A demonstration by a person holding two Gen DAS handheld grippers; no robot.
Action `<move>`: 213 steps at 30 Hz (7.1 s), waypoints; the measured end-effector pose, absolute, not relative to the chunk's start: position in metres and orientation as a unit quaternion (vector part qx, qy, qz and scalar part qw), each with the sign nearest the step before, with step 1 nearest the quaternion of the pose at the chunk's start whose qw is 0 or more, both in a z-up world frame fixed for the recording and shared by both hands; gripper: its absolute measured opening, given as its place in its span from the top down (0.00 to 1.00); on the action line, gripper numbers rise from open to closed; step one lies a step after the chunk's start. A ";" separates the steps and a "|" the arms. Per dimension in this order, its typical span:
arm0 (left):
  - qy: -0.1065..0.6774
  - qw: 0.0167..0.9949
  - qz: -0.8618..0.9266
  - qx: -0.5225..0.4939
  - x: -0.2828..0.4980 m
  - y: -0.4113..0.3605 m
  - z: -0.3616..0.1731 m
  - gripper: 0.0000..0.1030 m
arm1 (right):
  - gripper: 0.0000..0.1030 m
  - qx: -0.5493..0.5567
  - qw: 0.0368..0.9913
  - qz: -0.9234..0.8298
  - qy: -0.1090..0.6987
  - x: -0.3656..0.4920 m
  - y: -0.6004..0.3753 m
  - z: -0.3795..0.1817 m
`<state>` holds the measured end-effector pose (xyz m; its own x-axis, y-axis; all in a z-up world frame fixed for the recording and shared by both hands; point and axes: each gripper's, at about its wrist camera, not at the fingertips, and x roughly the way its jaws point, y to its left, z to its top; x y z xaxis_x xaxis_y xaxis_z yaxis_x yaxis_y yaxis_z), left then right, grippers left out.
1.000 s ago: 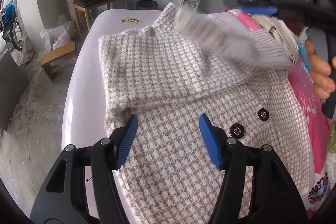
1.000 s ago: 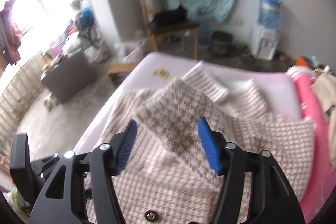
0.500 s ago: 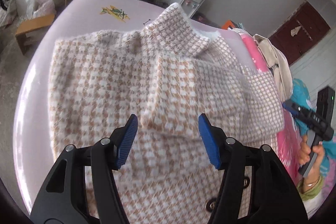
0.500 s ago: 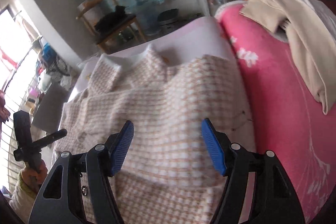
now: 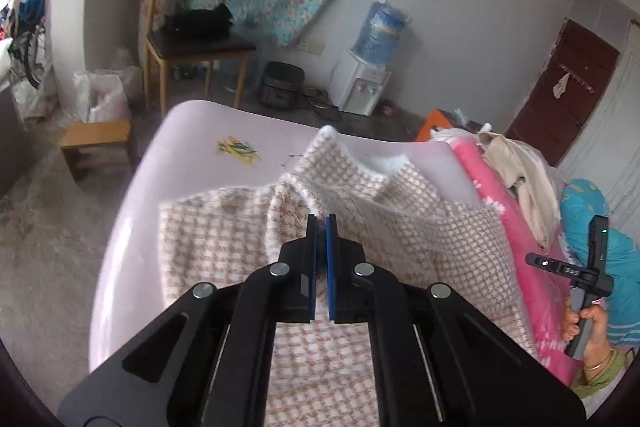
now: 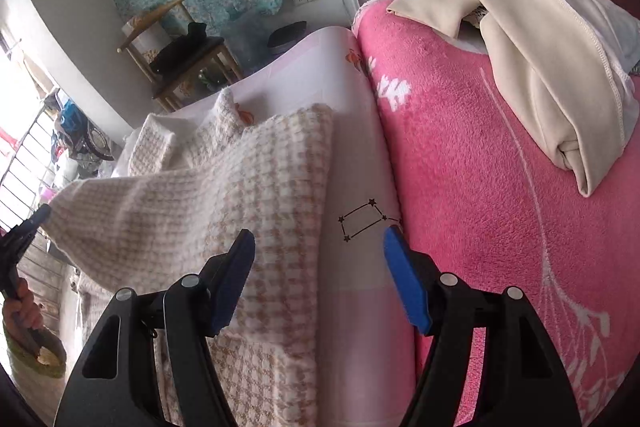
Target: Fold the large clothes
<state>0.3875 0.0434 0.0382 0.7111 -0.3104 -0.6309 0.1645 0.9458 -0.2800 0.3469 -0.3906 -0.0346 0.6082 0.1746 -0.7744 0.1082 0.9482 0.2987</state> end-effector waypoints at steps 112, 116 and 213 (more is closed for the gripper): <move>0.464 0.873 -0.118 -0.089 0.020 0.100 -0.085 0.48 | 0.31 0.146 0.857 -0.042 0.492 -0.023 -0.280 -0.073; 0.474 0.860 -0.137 -0.127 0.017 0.102 -0.088 0.55 | 0.31 0.183 0.846 -0.027 0.500 -0.024 -0.288 -0.084; 0.448 0.872 -0.199 0.019 0.052 0.041 -0.063 0.40 | 0.64 0.009 0.864 0.099 0.494 0.051 -0.182 -0.053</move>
